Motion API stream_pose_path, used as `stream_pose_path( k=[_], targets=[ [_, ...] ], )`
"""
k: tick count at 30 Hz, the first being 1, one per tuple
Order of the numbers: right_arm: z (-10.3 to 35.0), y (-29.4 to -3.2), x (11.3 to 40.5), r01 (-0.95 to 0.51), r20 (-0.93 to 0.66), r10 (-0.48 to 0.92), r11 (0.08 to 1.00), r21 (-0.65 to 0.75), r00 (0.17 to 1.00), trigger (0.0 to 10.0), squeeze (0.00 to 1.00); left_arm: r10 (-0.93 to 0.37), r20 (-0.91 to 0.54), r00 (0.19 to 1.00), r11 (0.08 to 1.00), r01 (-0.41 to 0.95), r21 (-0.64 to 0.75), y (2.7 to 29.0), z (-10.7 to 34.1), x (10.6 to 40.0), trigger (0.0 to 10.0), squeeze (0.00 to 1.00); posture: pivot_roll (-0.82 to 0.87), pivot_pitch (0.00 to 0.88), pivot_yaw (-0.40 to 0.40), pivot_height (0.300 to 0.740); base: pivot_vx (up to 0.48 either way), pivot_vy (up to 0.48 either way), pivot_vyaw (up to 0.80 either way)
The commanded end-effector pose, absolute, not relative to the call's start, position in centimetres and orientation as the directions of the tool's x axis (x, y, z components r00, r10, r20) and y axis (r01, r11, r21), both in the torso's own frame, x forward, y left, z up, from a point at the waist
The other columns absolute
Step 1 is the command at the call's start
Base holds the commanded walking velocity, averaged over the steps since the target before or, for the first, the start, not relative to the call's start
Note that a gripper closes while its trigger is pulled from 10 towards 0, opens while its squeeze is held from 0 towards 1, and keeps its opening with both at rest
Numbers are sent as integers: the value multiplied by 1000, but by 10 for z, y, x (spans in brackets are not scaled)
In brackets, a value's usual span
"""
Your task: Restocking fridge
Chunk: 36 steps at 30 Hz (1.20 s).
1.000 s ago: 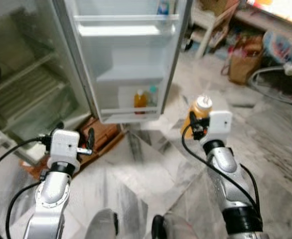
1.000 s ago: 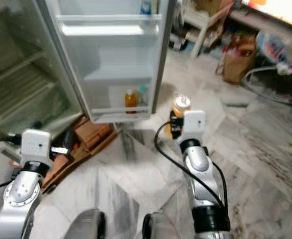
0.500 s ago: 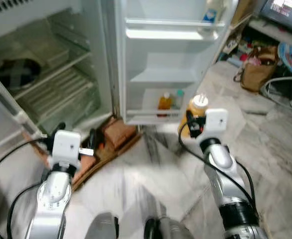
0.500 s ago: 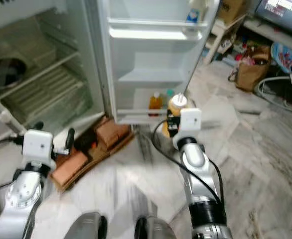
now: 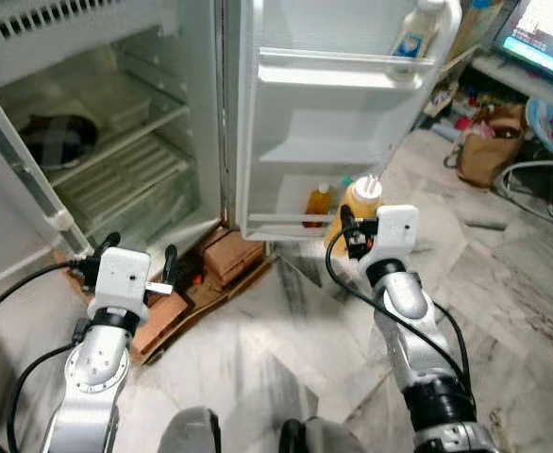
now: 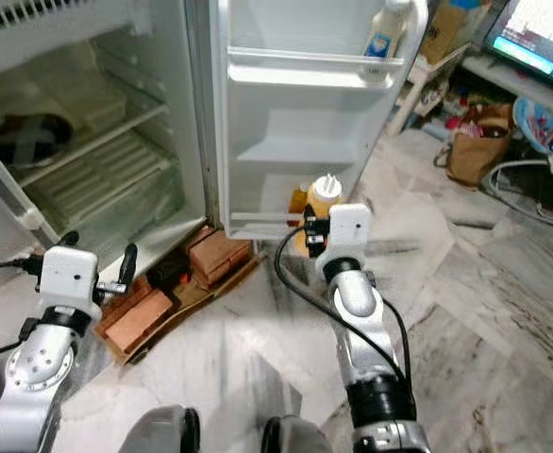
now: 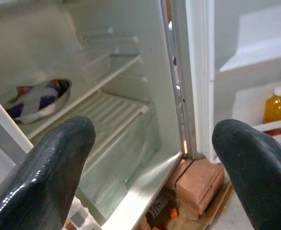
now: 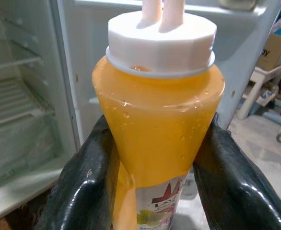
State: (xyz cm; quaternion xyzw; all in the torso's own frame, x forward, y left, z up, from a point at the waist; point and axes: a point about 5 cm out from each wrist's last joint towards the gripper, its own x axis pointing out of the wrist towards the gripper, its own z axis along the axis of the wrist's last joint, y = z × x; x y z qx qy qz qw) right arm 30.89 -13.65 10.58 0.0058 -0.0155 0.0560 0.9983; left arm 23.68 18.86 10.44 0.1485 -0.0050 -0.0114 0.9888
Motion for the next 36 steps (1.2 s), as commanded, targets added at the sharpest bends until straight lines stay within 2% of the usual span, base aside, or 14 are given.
stream_pose_path(
  k=[1, 32, 36],
  targets=[
    [107, -141, 309, -105, 44, 104, 995, 2, 994, 10000, 0, -40, 1, 999, 955, 38, 293, 187, 103, 237, 10000, 0, 175, 74, -92, 740, 330, 0, 0],
    [110, -140, 314, -113, 67, 114, 993, -21, 991, 10000, 0, -53, 4, 999, 957, 50, 286, 182, 103, 241, 10000, 0, 169, 87, -97, 740, 435, 0, 0],
    [110, -140, 315, -112, 67, 113, 993, -22, 991, 10000, 0, -50, -1, 999, 956, 48, 289, 182, 102, 240, 10000, 0, 174, 89, -98, 740, 176, 0, 0]
  ],
)
